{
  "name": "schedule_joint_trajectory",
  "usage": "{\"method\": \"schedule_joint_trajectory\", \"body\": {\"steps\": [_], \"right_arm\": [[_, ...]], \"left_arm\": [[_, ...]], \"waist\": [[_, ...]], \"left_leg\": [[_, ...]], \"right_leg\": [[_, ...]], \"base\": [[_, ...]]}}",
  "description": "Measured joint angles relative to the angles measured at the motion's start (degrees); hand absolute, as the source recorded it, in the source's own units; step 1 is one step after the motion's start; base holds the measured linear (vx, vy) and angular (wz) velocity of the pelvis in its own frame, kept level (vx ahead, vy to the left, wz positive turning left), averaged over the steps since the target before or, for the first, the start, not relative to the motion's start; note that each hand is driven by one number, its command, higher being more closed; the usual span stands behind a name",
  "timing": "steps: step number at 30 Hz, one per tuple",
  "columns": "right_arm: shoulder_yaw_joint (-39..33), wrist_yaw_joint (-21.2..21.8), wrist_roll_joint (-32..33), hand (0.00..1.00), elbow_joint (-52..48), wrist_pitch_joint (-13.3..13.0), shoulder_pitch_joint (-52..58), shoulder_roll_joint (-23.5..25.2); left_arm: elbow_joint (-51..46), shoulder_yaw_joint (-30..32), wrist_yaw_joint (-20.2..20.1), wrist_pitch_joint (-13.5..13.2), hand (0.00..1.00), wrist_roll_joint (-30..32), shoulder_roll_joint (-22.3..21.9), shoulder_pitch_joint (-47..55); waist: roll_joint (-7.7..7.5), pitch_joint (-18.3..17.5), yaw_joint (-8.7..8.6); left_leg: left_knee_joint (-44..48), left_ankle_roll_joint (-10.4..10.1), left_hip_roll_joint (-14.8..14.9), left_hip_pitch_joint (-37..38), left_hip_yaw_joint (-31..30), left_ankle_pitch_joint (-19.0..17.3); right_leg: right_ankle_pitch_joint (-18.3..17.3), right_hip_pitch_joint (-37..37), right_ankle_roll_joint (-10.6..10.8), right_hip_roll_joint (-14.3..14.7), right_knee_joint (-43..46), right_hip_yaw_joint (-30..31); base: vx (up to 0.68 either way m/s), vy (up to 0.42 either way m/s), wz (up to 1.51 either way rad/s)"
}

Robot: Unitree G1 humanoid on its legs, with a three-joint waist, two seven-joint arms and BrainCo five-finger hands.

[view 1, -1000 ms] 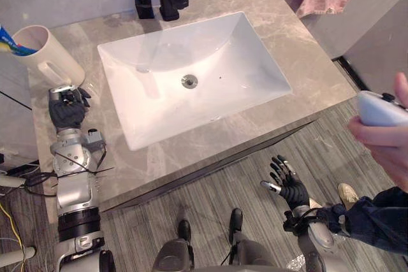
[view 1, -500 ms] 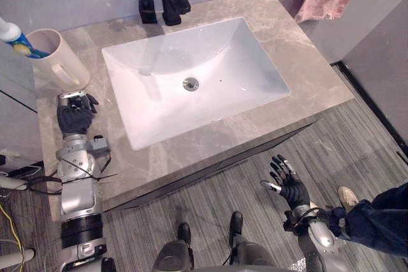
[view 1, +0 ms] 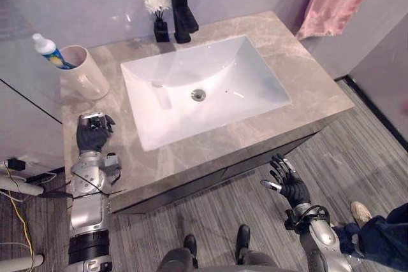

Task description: Organize washtable

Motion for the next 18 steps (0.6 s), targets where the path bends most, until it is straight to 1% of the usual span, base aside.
{"method": "schedule_joint_trajectory", "body": {"steps": [4,5,6,7,8,11,14,18], "right_arm": [[0.0,0.02,-0.01,0.0,0.66,0.0,0.13,-0.02],[0.02,0.02,-0.01,0.0,0.84,0.0,0.22,0.04],[-0.01,-0.03,-0.01,0.0,1.08,0.01,0.38,0.05],[0.0,-0.1,-0.01,0.0,1.25,0.0,0.55,-0.07],[0.05,-0.26,0.0,0.0,2.41,0.01,0.65,-0.35],[0.06,-0.57,0.0,0.0,2.92,0.07,0.76,-0.57],[0.06,-1.27,-0.01,0.0,2.92,0.06,0.75,-0.58],[0.16,-1.47,-0.01,0.0,2.92,-0.05,0.44,-0.56]], "left_arm": [[1.77,-0.59,0.19,0.18,1.0,0.09,0.01,-0.06],[2.21,-0.56,0.28,0.19,1.0,0.11,0.1,-0.06],[2.45,-0.56,0.42,0.2,1.0,0.13,0.12,-0.1],[2.93,-0.73,0.51,0.12,1.0,0.14,0.12,-0.16],[4.52,-0.88,0.59,0.06,1.0,0.15,0.33,-0.81],[6.12,-1.22,0.75,-0.03,1.0,0.13,1.34,-1.84],[7.74,-1.63,1.61,-0.17,1.0,0.05,2.8,-4.09],[9.2,-1.86,1.96,-0.2,1.0,-0.03,5.28,-7.03]], "waist": [[-0.16,-0.97,-0.04],[-0.77,-1.45,-0.06],[-1.45,-1.89,-0.09],[-1.45,-2.03,-0.15],[-1.38,-3.05,-0.22],[-1.47,-3.13,-0.22],[-1.87,-3.22,-0.25],[-3.22,-2.8,-0.15]], "left_leg": [[-0.37,-0.03,-0.23,0.11,0.18,0.45],[-0.88,-0.07,-0.57,0.27,0.53,0.61],[-1.14,-0.14,-1.13,0.29,0.79,0.73],[-1.01,-0.18,-1.1,0.17,0.81,0.73],[-0.91,-0.41,-1.05,-0.48,0.83,0.82],[-0.82,-0.76,-1.07,-0.7,0.95,0.86],[0.32,-0.94,-0.96,-2.16,1.14,0.75],[1.58,-0.87,-0.77,-3.53,2.24,0.32]], "right_leg": [[-0.34,-0.07,0.05,-0.39,0.0,0.04],[-1.34,-0.2,0.24,-0.85,0.01,0.06],[-2.57,-0.34,1.06,-1.45,0.01,0.03],[-2.66,-0.42,1.21,-1.51,0.02,0.13],[-2.73,-1.29,1.29,-1.42,0.39,0.22],[-2.7,-1.56,1.32,-1.26,0.41,0.4],[-2.38,-2.61,1.46,-1.13,0.4,0.64],[-1.75,-3.98,1.58,-1.02,0.36,1.9]], "base": [[-0.05,-0.015,-0.02],[-0.06,-0.029,-0.08],[-0.06,-0.034,-0.07],[-0.07,-0.042,-0.04],[-0.05,-0.034,-0.01],[-0.02,-0.014,-0.02],[-0.04,-0.02,-0.04],[-0.03,-0.007,-0.13]]}}
